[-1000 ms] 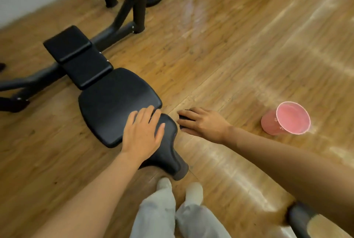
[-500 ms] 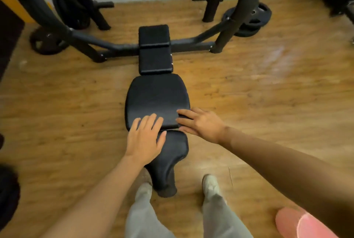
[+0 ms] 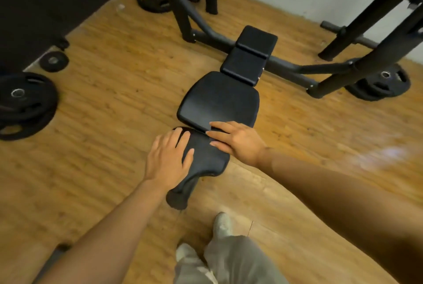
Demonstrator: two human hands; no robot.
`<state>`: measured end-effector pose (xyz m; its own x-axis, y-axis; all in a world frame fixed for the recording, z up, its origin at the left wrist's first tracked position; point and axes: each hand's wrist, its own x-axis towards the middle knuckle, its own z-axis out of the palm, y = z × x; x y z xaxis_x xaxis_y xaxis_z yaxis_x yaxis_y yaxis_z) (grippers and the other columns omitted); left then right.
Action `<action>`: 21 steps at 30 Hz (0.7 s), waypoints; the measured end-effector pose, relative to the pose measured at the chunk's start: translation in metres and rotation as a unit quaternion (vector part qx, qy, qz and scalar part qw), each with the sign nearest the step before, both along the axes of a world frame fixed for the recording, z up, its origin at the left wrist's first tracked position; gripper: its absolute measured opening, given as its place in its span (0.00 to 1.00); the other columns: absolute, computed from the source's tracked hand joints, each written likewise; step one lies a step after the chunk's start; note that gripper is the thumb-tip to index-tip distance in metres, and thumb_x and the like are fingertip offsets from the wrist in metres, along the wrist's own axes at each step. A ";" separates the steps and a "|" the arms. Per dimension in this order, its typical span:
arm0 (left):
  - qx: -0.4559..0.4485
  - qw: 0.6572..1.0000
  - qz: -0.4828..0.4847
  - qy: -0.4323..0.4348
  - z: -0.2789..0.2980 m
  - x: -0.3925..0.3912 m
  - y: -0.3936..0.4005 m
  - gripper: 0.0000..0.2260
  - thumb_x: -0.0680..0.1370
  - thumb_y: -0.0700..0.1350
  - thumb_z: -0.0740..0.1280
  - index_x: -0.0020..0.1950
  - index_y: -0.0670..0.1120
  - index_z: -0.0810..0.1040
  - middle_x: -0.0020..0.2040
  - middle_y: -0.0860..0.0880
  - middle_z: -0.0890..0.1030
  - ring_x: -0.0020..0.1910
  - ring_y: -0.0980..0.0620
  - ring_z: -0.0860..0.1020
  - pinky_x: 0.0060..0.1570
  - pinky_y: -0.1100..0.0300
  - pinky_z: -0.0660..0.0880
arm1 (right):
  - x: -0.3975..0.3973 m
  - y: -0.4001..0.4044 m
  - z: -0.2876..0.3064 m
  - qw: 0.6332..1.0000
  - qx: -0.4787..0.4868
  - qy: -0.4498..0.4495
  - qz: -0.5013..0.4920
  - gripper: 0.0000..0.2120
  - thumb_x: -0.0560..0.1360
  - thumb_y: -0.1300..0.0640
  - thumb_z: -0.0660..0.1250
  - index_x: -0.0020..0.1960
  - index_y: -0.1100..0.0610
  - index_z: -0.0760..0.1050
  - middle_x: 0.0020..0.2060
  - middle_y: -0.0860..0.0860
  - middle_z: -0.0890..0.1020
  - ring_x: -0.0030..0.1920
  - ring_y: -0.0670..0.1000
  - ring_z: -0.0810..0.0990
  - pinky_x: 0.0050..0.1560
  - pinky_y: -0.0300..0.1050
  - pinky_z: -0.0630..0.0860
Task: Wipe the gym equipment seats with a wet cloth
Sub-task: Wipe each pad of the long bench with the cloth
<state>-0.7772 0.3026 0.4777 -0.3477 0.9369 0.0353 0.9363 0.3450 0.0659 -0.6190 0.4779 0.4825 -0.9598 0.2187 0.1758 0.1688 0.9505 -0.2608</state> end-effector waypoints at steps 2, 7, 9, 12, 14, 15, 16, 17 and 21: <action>0.009 1.000 0.021 0.005 -0.007 0.006 -0.013 0.24 0.79 0.54 0.54 0.65 0.41 0.78 0.63 0.41 0.79 0.59 0.43 0.79 0.58 0.47 0.74 | -0.001 -0.006 -0.009 1.000 0.006 -0.012 0.027 0.23 0.82 0.45 0.53 0.63 0.56 0.81 0.64 0.57 0.80 0.53 0.62 0.82 0.50 0.58 0.81; 0.021 0.997 0.074 -0.020 -0.027 0.031 -0.052 0.24 0.80 0.54 0.53 0.67 0.42 0.77 0.66 0.42 0.78 0.62 0.43 0.78 0.62 0.48 0.72 | 0.004 -0.021 -0.034 0.993 0.006 0.003 0.117 0.28 0.85 0.42 0.47 0.61 0.55 0.82 0.62 0.56 0.81 0.52 0.59 0.83 0.48 0.53 0.82; 0.013 0.994 0.103 -0.025 -0.037 0.041 -0.059 0.25 0.80 0.55 0.54 0.67 0.42 0.77 0.66 0.42 0.78 0.62 0.43 0.78 0.63 0.48 0.72 | 0.001 -0.016 -0.046 0.989 0.000 0.005 0.151 0.28 0.85 0.42 0.47 0.61 0.55 0.83 0.63 0.54 0.81 0.52 0.57 0.84 0.49 0.49 0.81; 0.003 0.988 0.151 -0.030 -0.063 0.061 -0.069 0.25 0.79 0.56 0.55 0.68 0.42 0.76 0.67 0.42 0.77 0.64 0.43 0.77 0.66 0.50 0.66 | -0.005 -0.007 -0.071 0.980 -0.030 0.011 0.195 0.26 0.85 0.42 0.50 0.61 0.54 0.83 0.64 0.52 0.81 0.54 0.56 0.84 0.50 0.48 0.81; 0.002 0.980 0.195 -0.033 -0.083 0.072 -0.074 0.25 0.79 0.56 0.55 0.68 0.43 0.76 0.67 0.42 0.77 0.65 0.43 0.76 0.67 0.51 0.62 | -0.011 -0.002 -0.091 0.973 -0.042 0.016 0.227 0.22 0.83 0.44 0.55 0.61 0.54 0.83 0.64 0.52 0.81 0.55 0.56 0.84 0.50 0.48 0.81; 0.001 0.976 0.214 -0.037 -0.095 0.078 -0.075 0.25 0.79 0.56 0.56 0.68 0.42 0.76 0.67 0.42 0.77 0.65 0.42 0.76 0.67 0.50 0.62 | -0.014 0.000 -0.101 0.970 -0.044 0.019 0.240 0.21 0.82 0.45 0.57 0.61 0.54 0.83 0.64 0.52 0.81 0.55 0.56 0.84 0.50 0.48 0.81; 0.000 0.972 0.232 -0.041 -0.106 0.085 -0.076 0.26 0.79 0.57 0.56 0.68 0.42 0.76 0.67 0.41 0.77 0.65 0.41 0.76 0.68 0.50 0.61 | -0.016 0.002 -0.111 0.966 -0.046 0.024 0.252 0.19 0.81 0.46 0.59 0.61 0.54 0.83 0.63 0.52 0.81 0.55 0.56 0.84 0.51 0.48 0.81; 0.001 0.968 0.248 -0.044 -0.118 0.095 -0.076 0.26 0.79 0.57 0.55 0.69 0.41 0.75 0.67 0.41 0.77 0.65 0.41 0.76 0.68 0.49 0.61 | -0.017 0.002 -0.123 0.964 -0.047 0.032 0.260 0.18 0.80 0.47 0.60 0.61 0.54 0.83 0.63 0.52 0.81 0.55 0.55 0.84 0.51 0.49 0.81; 0.028 0.951 0.304 -0.059 -0.174 0.124 -0.078 0.28 0.79 0.57 0.55 0.72 0.41 0.71 0.70 0.41 0.74 0.68 0.41 0.73 0.70 0.47 0.63 | -0.012 -0.003 -0.173 0.954 -0.043 0.061 0.290 0.17 0.80 0.49 0.63 0.60 0.55 0.83 0.62 0.53 0.82 0.54 0.54 0.84 0.50 0.49 0.83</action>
<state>-0.6530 0.2247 0.3037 -0.8285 0.5599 0.0065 0.5504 0.8122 0.1933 -0.6307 0.4746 0.3091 -0.8977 -0.3243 0.2984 -0.4152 0.8494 -0.3258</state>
